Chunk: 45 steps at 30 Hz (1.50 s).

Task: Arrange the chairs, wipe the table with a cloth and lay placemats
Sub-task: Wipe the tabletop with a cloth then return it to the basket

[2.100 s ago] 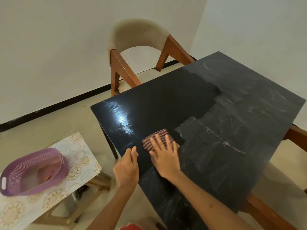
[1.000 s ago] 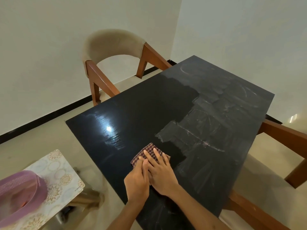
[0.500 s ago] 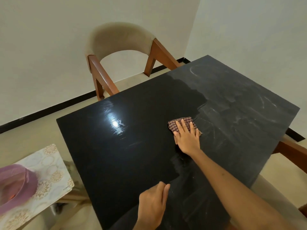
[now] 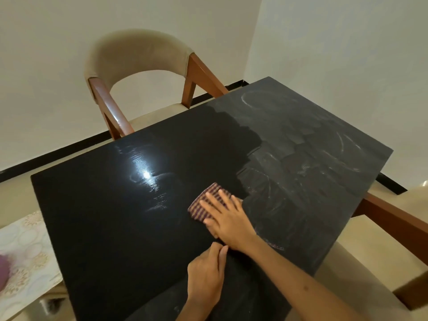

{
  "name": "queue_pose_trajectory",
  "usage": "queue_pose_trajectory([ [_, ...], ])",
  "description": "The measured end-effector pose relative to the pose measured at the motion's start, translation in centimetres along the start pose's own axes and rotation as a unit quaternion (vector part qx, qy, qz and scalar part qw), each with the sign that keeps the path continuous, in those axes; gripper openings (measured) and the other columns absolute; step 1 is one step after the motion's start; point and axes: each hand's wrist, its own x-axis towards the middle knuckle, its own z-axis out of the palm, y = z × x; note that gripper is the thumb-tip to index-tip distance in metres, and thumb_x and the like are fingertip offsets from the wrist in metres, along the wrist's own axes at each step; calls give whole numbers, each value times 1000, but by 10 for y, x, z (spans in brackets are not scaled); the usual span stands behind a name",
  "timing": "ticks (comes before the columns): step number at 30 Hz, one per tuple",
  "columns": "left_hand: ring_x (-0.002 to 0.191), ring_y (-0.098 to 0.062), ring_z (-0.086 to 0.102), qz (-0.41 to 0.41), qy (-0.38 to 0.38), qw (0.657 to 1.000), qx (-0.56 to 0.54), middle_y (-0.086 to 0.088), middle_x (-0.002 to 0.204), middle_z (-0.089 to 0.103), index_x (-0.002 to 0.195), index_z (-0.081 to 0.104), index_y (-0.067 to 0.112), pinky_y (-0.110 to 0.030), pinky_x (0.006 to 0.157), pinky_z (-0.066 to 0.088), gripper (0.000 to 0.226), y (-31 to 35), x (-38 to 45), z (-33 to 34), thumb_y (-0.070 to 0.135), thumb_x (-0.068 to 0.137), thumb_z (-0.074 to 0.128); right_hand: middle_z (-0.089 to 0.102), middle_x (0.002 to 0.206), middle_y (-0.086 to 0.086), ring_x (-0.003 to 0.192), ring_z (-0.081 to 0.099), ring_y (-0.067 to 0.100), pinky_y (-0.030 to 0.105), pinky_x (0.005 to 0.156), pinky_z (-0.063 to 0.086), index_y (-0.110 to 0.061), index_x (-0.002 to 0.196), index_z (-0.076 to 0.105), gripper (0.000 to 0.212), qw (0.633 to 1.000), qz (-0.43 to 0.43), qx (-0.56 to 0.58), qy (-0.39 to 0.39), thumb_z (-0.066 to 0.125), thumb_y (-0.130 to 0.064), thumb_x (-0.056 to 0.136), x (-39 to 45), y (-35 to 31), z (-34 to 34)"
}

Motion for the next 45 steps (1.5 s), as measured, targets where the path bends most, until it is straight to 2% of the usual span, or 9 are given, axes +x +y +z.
queue_pose_trajectory([
  [3,42,-4,46,2,3,1000,14,12,53,49,72,52,25,-23,40,42,44,8,9,6,45,101,25,3,161,-12,148,-5,20,45,118,-1,-39,152,8,58,996,94,10,5,7,-55,96,14,47,-14],
  [6,42,-5,46,22,-8,999,28,12,54,50,73,53,25,-23,40,43,42,10,17,12,43,101,27,3,162,-10,149,-6,23,47,119,1,-37,152,8,53,987,160,23,-2,17,-50,102,29,91,-21],
  [10,43,-6,46,45,-13,998,44,12,55,50,72,53,25,-23,41,44,40,12,25,21,41,100,30,1,162,-7,148,-7,27,49,119,0,-34,153,8,54,981,192,36,-13,18,-49,102,36,104,-25],
  [17,46,-2,46,73,-2,995,65,14,56,50,73,52,29,-15,45,37,44,16,31,27,44,101,22,13,161,-7,148,3,28,52,117,5,-36,151,18,58,998,47,48,-2,16,-53,96,17,39,-9],
  [21,45,-1,45,82,0,993,86,15,55,49,71,53,29,-11,47,33,47,18,33,28,44,102,21,20,159,-9,147,12,26,50,117,10,-39,148,26,57,999,8,42,13,15,-54,95,36,54,-9],
  [34,47,0,48,104,-4,989,108,16,57,51,67,56,29,-12,47,39,50,20,37,30,43,102,23,4,162,-9,149,-2,25,49,119,2,-37,152,11,53,972,227,53,-2,19,-51,102,87,208,-38],
  [40,48,-1,50,109,-6,990,93,14,57,53,70,59,27,-16,47,42,52,20,36,27,43,102,22,19,160,-7,148,11,29,52,116,12,-35,151,24,64,993,117,19,2,10,-55,92,41,128,-28],
  [43,46,-2,49,97,8,992,80,12,56,53,70,58,25,-17,47,41,52,22,34,27,43,102,22,34,154,-6,143,27,30,54,113,23,-35,146,36,55,999,31,29,32,25,-50,94,7,71,-11],
  [45,48,1,51,97,7,992,76,14,59,56,74,60,27,-13,48,41,51,24,33,26,43,102,21,29,156,-7,145,21,28,52,116,16,-36,147,31,51,999,-8,37,26,26,-49,98,-11,52,0],
])
